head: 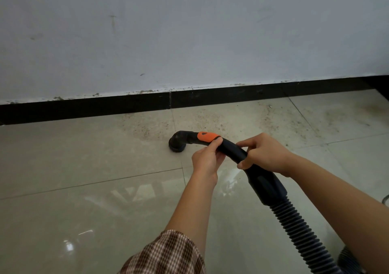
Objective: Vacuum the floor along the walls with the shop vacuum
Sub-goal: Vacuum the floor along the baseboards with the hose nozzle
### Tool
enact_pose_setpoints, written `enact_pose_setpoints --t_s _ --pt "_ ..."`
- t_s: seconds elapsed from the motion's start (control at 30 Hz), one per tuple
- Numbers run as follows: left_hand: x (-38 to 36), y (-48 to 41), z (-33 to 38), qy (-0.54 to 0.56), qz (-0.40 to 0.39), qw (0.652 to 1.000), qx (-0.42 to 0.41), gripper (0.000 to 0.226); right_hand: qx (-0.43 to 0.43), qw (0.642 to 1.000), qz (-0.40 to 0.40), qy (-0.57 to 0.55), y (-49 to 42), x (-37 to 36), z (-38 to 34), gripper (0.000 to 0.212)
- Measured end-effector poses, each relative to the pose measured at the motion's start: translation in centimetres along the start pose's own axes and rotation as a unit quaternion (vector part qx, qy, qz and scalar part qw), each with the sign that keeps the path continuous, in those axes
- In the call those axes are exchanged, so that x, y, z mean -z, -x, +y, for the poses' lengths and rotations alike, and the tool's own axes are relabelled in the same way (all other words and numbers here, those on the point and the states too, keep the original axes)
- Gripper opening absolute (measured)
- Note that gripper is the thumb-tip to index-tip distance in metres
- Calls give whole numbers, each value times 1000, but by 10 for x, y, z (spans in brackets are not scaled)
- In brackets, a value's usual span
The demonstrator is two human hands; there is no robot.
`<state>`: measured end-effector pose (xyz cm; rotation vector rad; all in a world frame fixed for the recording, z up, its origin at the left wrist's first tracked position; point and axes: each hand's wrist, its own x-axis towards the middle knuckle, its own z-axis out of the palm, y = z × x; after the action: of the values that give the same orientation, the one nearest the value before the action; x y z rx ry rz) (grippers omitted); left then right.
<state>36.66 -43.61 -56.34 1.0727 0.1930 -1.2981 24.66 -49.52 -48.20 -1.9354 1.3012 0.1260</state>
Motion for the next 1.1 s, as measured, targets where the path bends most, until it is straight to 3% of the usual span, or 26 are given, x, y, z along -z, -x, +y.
enact_pose_setpoints --t_s 0.47,1.1 --pt "-10 -7 -6 -26 3 1000 -3 24 0 1000 10 -12 -6 4 13 40" --pt "21 -40 33 -30 53 997 -43 24 50 997 -29 -48 -54 -23 -11 50"
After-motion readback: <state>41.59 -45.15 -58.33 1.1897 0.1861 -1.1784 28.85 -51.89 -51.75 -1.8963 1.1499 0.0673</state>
